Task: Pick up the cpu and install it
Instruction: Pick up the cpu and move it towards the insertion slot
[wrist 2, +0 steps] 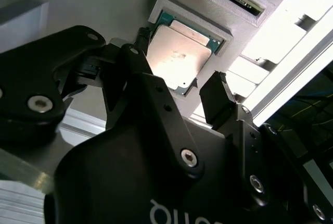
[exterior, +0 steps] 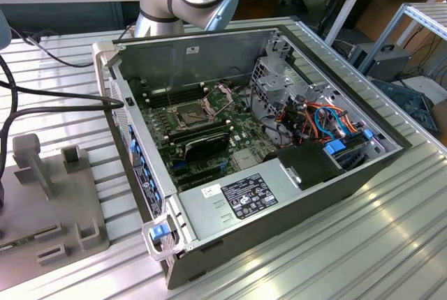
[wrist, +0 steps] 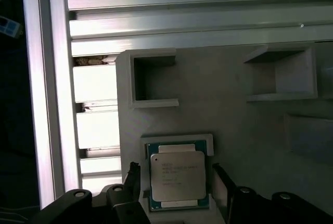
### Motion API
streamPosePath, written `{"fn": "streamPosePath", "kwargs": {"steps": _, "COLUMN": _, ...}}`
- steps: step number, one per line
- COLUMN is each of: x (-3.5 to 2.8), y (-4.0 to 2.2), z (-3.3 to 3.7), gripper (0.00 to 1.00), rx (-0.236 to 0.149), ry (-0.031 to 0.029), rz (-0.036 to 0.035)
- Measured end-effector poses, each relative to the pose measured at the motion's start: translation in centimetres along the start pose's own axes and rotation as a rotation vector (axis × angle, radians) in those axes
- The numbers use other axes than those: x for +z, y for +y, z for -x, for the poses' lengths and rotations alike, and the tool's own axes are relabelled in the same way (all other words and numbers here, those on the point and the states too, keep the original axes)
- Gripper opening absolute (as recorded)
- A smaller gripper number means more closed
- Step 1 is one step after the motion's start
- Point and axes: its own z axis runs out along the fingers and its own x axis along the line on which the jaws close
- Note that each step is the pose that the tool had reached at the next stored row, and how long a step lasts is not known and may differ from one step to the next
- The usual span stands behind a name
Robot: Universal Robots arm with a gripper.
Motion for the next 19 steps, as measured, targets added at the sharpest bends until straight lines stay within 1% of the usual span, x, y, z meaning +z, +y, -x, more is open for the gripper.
{"fn": "streamPosePath", "kwargs": {"steps": 8, "x": 0.41, "y": 0.0, "z": 0.14, "gripper": 0.66, "rx": 0.0, "ry": -0.0002, "rz": 0.0001}}
{"fn": "streamPosePath", "kwargs": {"steps": 19, "x": 0.69, "y": 0.0, "z": 0.14, "gripper": 0.66, "rx": 0.0, "ry": -0.0002, "rz": 0.0001}}
